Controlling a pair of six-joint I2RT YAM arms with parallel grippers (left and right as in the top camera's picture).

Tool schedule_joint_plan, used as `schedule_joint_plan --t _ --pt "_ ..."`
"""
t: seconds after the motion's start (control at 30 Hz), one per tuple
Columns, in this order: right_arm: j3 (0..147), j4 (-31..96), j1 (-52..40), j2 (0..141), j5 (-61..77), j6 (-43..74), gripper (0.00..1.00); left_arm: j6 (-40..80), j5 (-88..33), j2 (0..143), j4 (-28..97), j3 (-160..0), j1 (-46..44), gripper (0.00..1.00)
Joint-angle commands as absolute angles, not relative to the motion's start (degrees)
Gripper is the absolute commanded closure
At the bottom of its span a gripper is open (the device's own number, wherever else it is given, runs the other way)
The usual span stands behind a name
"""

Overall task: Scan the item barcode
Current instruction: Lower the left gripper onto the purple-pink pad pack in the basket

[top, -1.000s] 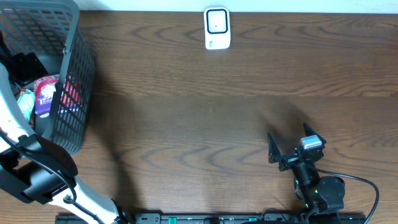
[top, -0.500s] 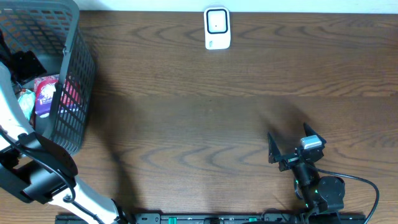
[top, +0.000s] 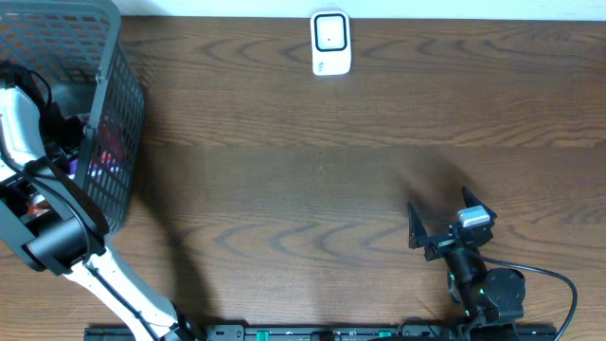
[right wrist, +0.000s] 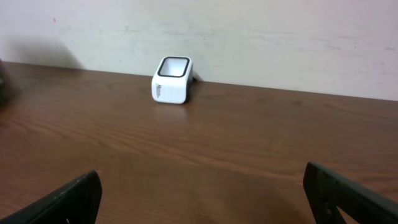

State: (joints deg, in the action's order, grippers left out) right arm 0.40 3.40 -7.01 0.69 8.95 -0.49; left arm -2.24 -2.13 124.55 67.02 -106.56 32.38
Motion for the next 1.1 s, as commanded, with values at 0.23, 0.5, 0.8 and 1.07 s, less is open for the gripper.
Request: schedule_joint_plan --t 0.23,0.5,0.8,1.07 --pt "0.3 3.6 -7.2 0.3 8.5 0.0 0.01 -5.5 -5.6 126.0 67.3 -106.4 30.8 0.12" --pt "0.3 3.6 -7.2 0.3 8.5 -0.1 0.01 -5.3 -7.1 123.6 69.0 -112.0 30.8 0.12" --pt "0.3 3.7 -7.2 0.3 8.5 0.0 0.01 -5.1 -8.4 121.3 65.2 -112.4 31.3 0.12" --pt "0.3 3.6 -7.2 0.3 8.5 0.0 0.01 -5.1 -8.4 121.5 60.4 -108.0 32.4 0.12"
